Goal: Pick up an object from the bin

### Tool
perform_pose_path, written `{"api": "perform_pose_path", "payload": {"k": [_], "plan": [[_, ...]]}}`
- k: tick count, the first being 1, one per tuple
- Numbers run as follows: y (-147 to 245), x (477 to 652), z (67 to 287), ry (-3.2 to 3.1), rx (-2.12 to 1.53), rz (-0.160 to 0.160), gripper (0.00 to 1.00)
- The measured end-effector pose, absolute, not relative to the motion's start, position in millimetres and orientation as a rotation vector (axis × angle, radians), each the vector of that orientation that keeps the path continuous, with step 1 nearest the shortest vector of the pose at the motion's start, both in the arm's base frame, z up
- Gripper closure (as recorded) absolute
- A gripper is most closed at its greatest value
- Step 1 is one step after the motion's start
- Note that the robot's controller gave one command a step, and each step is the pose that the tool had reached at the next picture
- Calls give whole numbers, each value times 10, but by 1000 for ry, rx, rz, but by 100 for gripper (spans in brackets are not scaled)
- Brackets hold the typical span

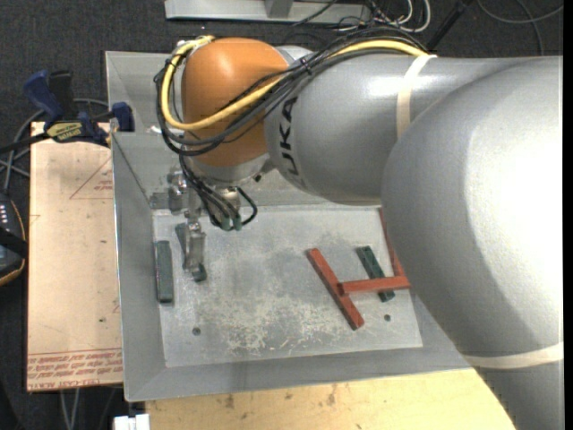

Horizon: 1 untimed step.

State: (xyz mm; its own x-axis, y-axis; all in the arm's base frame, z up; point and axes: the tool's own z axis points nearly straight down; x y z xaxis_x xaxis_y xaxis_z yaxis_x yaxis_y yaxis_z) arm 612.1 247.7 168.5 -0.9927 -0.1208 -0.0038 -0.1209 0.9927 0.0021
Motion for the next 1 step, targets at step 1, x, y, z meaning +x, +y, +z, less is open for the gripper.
{"api": "perform_pose_path", "payload": {"k": [1], "plan": [[2531, 5923, 676, 3091, -573, 2, 0]]}}
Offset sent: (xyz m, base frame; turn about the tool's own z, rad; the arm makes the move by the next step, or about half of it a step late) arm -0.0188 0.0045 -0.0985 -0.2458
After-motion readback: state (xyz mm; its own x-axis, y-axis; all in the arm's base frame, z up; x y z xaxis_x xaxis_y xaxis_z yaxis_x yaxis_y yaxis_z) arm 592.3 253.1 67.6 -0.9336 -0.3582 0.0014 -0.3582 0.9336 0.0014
